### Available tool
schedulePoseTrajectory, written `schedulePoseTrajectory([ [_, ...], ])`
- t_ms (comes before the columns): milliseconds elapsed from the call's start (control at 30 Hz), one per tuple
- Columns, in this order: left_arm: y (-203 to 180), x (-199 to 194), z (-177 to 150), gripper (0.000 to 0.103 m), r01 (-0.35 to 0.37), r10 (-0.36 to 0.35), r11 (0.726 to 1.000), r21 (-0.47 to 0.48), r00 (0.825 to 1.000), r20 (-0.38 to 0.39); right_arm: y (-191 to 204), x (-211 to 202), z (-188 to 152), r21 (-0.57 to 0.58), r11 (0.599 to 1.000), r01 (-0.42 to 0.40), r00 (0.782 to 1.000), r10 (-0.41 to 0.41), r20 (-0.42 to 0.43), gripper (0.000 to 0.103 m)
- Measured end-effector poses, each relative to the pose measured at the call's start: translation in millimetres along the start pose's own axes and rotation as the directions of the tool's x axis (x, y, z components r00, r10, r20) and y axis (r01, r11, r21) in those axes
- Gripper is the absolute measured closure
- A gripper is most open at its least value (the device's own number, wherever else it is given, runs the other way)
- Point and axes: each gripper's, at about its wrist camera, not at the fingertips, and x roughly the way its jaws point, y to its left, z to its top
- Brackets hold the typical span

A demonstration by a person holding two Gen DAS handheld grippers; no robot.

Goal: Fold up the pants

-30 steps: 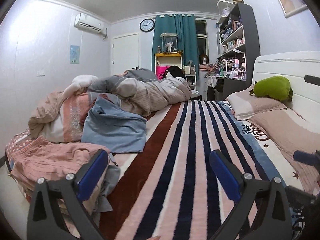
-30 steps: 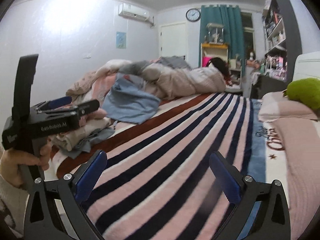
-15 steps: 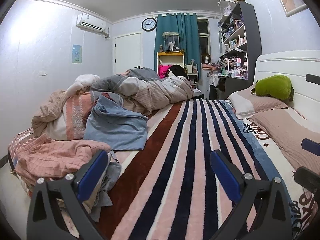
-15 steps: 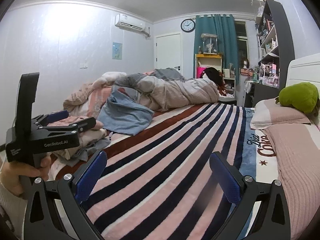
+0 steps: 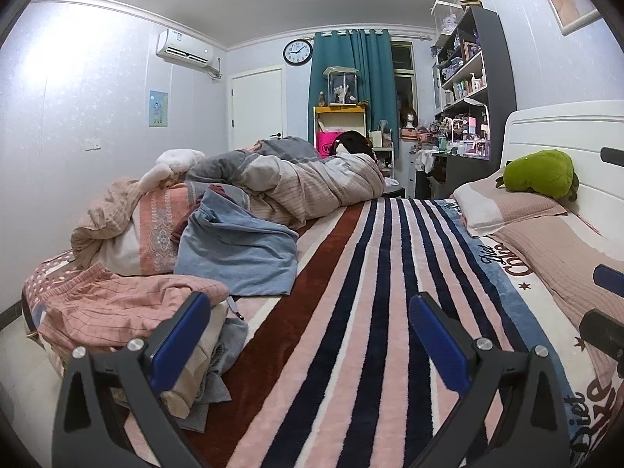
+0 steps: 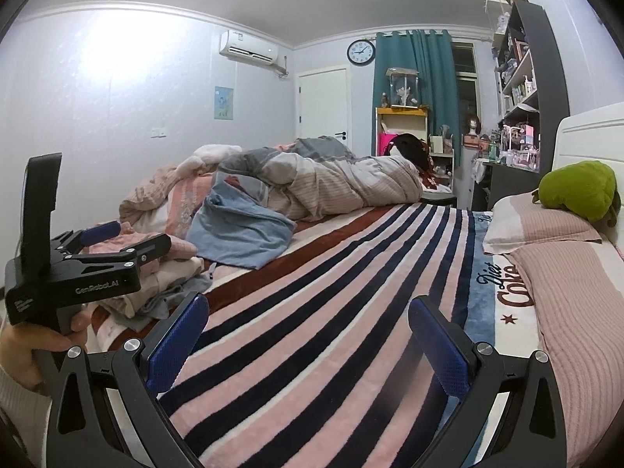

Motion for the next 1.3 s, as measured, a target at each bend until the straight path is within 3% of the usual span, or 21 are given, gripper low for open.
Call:
schedulePoseTrajectory([
  [1300, 1.0, 1.4, 6.9, 0.002, 0.011, -0.011, 1.000, 0.011, 1.000, 0.002, -5.7, -4.5, 2.2, 0.044, 0.999, 0.013, 1.000, -0.014, 0.012, 0.001],
])
